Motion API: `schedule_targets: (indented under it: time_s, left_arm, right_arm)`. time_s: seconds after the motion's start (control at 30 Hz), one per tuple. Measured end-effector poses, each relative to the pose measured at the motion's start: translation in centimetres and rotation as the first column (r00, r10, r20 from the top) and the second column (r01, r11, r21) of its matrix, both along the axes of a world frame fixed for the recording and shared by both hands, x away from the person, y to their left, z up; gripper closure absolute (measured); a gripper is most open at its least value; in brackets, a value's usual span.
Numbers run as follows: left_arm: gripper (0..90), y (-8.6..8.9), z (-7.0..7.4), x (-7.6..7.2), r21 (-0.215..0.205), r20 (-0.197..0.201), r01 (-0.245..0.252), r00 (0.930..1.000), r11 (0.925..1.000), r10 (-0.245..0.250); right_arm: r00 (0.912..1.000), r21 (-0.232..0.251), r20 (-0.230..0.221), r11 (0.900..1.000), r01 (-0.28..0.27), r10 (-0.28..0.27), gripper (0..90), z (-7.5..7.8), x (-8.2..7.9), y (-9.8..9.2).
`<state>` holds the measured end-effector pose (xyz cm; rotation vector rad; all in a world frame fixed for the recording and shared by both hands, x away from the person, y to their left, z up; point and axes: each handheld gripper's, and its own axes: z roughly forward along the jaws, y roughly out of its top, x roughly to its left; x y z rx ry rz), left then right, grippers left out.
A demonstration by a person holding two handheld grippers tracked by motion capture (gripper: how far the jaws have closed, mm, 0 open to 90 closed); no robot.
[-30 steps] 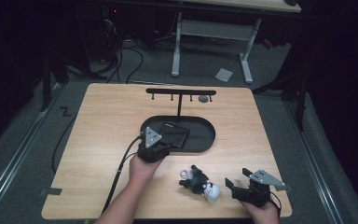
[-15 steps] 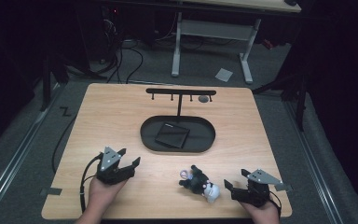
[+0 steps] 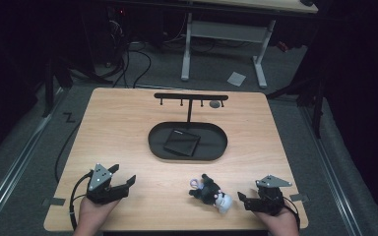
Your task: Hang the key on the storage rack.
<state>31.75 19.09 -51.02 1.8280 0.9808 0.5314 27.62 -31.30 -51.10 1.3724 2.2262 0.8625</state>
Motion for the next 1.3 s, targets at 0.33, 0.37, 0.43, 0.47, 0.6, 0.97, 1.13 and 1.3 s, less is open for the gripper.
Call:
schedule_targets:
  time_s: [0.33, 0.37, 0.43, 0.47, 0.6, 0.97, 1.13, 1.3]
  left_arm:
    - [25.4, 0.9, 0.0, 0.1, -0.041, -0.007, 0.008, 0.9999, 0.9991, -0.008]
    - [25.4, 0.8, 0.0, 0.0, -0.045, -0.004, 0.011, 0.9999, 0.9989, -0.012]
    - [25.4, 0.8, 0.1, 0.0, -0.047, -0.002, 0.014, 0.9999, 0.9988, -0.014]
    - [25.3, 0.8, 0.1, 0.0, -0.047, -0.002, 0.014, 0.9999, 0.9988, -0.014]
    - [25.0, 0.9, -0.1, 0.0, -0.038, 0.0, 0.009, 1.0, 0.9993, -0.009]
    - [22.5, 0.7, -0.6, 0.2, -0.011, -0.007, 0.007, 0.9999, 0.9999, -0.007]
    - [20.8, 0.5, -0.7, 0.2, -0.001, -0.008, 0.008, 0.9999, 1.0, -0.008]
    - [19.2, 0.3, -0.7, 0.2, 0.02, 0.011, -0.005, 0.9999, 0.9998, 0.005]
  right_arm:
    - [0.9908, -0.089, -0.134, 0.996, -0.029, 0.017, 16.3, 1.5, 0.5, -0.2]
    - [0.9888, -0.1, -0.148, 0.994, -0.034, 0.019, 16.3, 1.6, 0.6, 0.0]
    - [0.9836, -0.13, -0.178, 0.99, -0.05, 0.026, 16.1, 1.8, 0.6, 0.4]
    - [0.9836, -0.13, -0.178, 0.99, -0.05, 0.026, 16.1, 1.8, 0.6, 0.4]
    - [0.9614, -0.201, -0.269, 0.973, -0.113, 0.056, 15.1, 2.6, 0.8, 1.4]
    - [0.8938, -0.25, -0.436, 0.94, -0.231, 0.104, 1.7, 4.0, 1.3, 3.8]
    - [0.8763, -0.255, -0.466, 0.93, -0.265, 0.122, 0.0, 4.6, 1.2, 4.9]
    - [0.8671, -0.255, -0.475, 0.92, -0.298, 0.149, 0.0, 5.0, 1.5, 6.4]
